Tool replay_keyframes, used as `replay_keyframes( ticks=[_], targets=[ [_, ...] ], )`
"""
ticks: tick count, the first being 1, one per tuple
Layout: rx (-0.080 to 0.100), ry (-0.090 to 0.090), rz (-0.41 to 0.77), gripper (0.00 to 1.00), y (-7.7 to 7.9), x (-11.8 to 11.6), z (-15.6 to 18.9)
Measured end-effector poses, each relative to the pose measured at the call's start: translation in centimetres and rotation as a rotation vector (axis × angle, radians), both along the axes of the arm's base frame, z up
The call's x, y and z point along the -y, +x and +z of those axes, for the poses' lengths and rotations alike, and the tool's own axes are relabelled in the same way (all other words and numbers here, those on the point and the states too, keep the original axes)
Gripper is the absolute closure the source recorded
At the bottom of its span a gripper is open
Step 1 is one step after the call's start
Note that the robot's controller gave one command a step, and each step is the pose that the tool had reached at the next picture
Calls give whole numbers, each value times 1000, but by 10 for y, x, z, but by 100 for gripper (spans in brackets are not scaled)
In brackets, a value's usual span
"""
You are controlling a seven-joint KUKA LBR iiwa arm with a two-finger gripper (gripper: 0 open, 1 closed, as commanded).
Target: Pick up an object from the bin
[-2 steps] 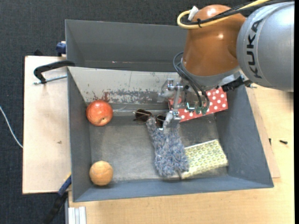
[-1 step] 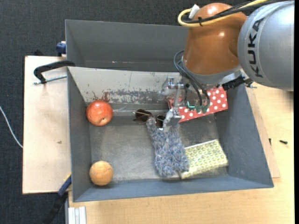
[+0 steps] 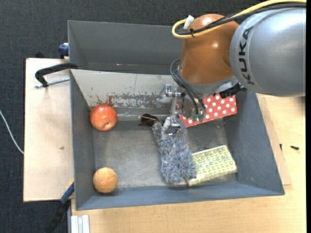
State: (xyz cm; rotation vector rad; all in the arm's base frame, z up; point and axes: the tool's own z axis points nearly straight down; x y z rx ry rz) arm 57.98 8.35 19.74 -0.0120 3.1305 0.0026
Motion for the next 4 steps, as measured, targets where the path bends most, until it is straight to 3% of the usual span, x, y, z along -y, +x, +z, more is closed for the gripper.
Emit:
replay_keyframes(
  ticks=[1,2,3,4],
  targets=[
    [0,3,65,100,13,-10,-122],
    [-20,0,67,0,8,-9,-125],
    [-20,0,67,0,8,-9,-126],
    [-13,3,1,0,0,27,-119]
  ],
)
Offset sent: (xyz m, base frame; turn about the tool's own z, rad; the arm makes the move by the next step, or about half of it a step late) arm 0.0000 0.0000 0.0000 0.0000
